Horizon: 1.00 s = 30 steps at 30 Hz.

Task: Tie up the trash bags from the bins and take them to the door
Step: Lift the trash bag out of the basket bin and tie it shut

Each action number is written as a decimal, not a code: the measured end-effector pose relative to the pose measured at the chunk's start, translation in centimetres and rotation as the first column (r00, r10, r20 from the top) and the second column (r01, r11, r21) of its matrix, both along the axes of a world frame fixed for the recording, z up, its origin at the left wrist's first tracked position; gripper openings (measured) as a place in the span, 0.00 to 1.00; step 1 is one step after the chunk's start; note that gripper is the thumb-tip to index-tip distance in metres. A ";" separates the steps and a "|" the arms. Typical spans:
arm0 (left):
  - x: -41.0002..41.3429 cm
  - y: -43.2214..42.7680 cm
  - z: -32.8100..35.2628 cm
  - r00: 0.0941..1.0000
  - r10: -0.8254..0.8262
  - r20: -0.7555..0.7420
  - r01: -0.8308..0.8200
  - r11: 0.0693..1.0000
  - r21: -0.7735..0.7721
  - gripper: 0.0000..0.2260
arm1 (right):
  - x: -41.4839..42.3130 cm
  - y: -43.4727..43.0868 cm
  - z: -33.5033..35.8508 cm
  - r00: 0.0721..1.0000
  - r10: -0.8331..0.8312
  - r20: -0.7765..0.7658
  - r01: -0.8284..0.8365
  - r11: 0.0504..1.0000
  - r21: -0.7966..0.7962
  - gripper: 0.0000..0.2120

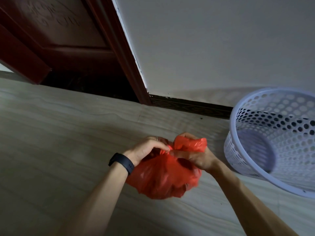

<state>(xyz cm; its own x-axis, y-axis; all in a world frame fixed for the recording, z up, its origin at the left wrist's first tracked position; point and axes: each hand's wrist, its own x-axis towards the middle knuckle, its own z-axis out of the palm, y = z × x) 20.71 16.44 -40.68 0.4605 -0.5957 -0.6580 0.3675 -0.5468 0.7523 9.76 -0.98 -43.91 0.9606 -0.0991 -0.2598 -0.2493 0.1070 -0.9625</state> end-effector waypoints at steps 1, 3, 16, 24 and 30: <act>-0.2 -0.1 0.0 0.998 0.031 -0.049 -0.032 0.999 -0.013 0.08 | 0.1 0.1 -0.2 0.999 -0.037 0.030 0.037 0.999 -0.027 0.15; -0.6 -0.2 -0.4 0.991 0.123 -0.054 -0.122 0.992 0.018 0.08 | 0.3 0.6 -1.0 0.991 -0.100 0.088 0.111 0.984 -0.139 0.18; -2.4 -0.9 -0.5 0.961 0.270 0.052 -0.273 0.961 0.050 0.21 | -0.1 0.5 0.7 0.997 -0.033 -0.072 0.037 0.998 0.050 0.21; -2.7 -1.3 0.2 0.935 0.354 -0.001 -0.354 0.935 -0.036 0.06 | -0.6 0.1 1.3 0.972 -0.048 -0.228 0.131 0.921 0.366 0.18; -3.4 -0.7 0.0 0.910 0.386 0.151 -0.376 0.922 -0.089 0.04 | 0.1 1.0 2.3 0.945 -0.113 -0.305 0.209 0.930 0.302 0.15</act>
<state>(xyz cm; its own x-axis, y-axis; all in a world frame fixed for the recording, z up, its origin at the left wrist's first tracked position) 17.34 15.69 -40.64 0.7574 -0.3876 -0.5254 0.4099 -0.3441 0.8447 9.87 0.04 -41.57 0.8226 -0.1101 -0.5579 -0.4536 0.4645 -0.7606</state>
